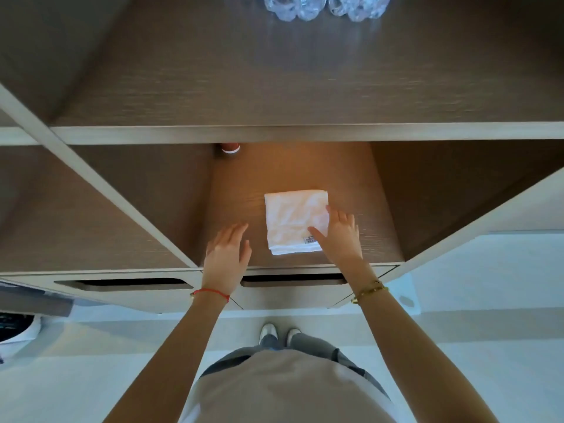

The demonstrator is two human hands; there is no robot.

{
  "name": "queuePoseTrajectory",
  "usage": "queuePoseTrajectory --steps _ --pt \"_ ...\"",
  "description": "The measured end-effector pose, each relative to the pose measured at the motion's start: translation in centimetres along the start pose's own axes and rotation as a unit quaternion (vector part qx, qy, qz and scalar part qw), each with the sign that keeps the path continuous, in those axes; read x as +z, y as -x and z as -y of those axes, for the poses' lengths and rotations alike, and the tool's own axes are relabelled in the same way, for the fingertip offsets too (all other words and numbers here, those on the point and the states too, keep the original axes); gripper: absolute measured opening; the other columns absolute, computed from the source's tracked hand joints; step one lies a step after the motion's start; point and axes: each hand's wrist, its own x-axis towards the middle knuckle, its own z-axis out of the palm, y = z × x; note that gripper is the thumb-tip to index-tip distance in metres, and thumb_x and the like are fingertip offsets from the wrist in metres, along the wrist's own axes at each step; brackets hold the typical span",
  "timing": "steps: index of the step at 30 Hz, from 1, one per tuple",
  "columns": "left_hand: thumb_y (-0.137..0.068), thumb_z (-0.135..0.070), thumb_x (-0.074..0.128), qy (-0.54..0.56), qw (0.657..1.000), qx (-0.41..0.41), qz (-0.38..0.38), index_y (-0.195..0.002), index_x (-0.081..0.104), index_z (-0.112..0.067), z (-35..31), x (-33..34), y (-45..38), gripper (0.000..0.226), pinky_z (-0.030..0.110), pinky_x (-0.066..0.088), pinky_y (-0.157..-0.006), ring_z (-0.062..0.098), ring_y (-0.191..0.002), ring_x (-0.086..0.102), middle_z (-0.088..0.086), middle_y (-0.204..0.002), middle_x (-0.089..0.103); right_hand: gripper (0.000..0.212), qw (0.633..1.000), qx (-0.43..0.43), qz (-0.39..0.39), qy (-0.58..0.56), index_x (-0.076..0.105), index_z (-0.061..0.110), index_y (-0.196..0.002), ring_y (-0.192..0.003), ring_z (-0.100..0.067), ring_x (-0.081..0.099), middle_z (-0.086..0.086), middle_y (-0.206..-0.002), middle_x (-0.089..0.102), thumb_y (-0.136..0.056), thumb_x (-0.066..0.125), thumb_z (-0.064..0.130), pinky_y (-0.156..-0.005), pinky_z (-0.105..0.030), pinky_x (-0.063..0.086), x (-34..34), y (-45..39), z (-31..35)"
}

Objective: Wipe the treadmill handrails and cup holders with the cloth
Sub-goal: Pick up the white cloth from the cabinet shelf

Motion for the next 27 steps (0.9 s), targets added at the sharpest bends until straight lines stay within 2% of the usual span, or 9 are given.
queuePoseTrajectory --steps 3,7,13,18,20,23,25,27 --pt "-0.100 -0.021 0.050 -0.002 1.000 -0.022 0.020 -0.137 0.055 -0.014 -0.2 0.6 -0.1 0.039 0.045 0.036 -0.112 0.023 -0.133 0.047 0.005 -0.140 0.055 0.077 1.000 0.017 -0.005 0.001 0.024 0.009 -0.150 -0.133 -0.028 0.033 -0.011 -0.145 0.038 -0.093 0.053 0.053 -0.110 -0.040 0.030 0.5 -0.1 0.1" --pt "-0.099 -0.021 0.051 0.002 0.999 -0.038 0.021 -0.134 0.058 -0.013 -0.1 1.2 -0.3 0.037 0.044 0.037 -0.112 0.023 -0.133 0.047 0.005 -0.140 0.056 0.069 1.000 0.015 0.000 0.001 0.026 0.008 -0.148 -0.131 -0.028 0.034 -0.012 -0.142 0.037 -0.096 0.054 0.043 -0.109 -0.038 0.032 0.7 -0.4 0.6" --pt "-0.099 -0.023 0.052 0.001 0.999 -0.049 0.020 -0.133 0.060 -0.015 -0.2 1.3 -0.4 0.036 0.039 0.038 -0.112 0.019 -0.133 0.046 0.001 -0.142 0.054 0.042 0.999 -0.014 0.006 -0.050 0.044 0.007 -0.133 -0.123 -0.027 0.043 -0.011 -0.131 0.052 -0.095 0.057 0.020 -0.105 -0.036 0.039 0.7 -1.0 0.7" --pt "-0.099 -0.024 0.052 0.004 0.998 -0.054 0.028 -0.134 0.058 -0.017 -0.5 1.0 -0.3 0.036 0.037 0.039 -0.110 0.019 -0.131 0.048 0.001 -0.142 0.053 0.042 0.990 -0.012 0.009 -0.137 0.050 0.008 -0.128 -0.110 -0.029 0.053 -0.012 -0.118 0.059 -0.088 0.061 0.019 -0.095 -0.042 0.049 0.3 -0.5 -0.1" --pt "-0.099 -0.023 0.053 0.012 0.998 -0.049 0.030 -0.132 0.059 -0.016 -0.8 0.8 -0.3 0.035 0.037 0.041 -0.108 0.021 -0.127 0.052 0.002 -0.139 0.056 0.043 0.984 -0.007 -0.003 -0.177 0.052 0.009 -0.127 -0.104 -0.027 0.056 -0.010 -0.114 0.061 -0.087 0.062 0.020 -0.086 -0.037 0.052 -0.1 0.0 -0.9" --pt "-0.098 -0.022 0.055 0.014 0.999 -0.032 0.027 -0.129 0.061 -0.015 -1.4 0.4 -0.2 0.033 0.038 0.046 -0.104 0.022 -0.119 0.058 0.005 -0.132 0.061 0.036 0.974 -0.008 -0.045 -0.221 0.055 0.013 -0.122 -0.091 -0.018 0.058 -0.002 -0.106 0.062 -0.088 0.063 0.024 -0.068 -0.019 0.045 -1.1 1.3 -2.1" --pt "-0.098 -0.024 0.055 0.017 0.999 -0.022 0.025 -0.129 0.061 -0.016 -1.9 0.2 0.0 0.033 0.036 0.047 -0.102 0.022 -0.117 0.059 0.004 -0.131 0.062 0.033 0.968 0.001 -0.066 -0.243 0.056 0.015 -0.119 -0.087 -0.013 0.057 0.005 -0.100 0.060 -0.089 0.063 0.028 -0.063 -0.011 0.042 -1.9 2.3 -2.8" --pt "-0.099 -0.026 0.054 0.022 0.999 -0.008 0.022 -0.130 0.060 -0.017 -2.6 0.0 0.2 0.033 0.036 0.048 -0.100 0.021 -0.117 0.059 0.003 -0.131 0.062 0.031 0.961 0.013 -0.087 -0.262 0.058 0.016 -0.116 -0.081 -0.010 0.057 0.008 -0.094 0.059 -0.089 0.065 0.028 -0.062 -0.009 0.042 -2.6 3.4 -3.5"
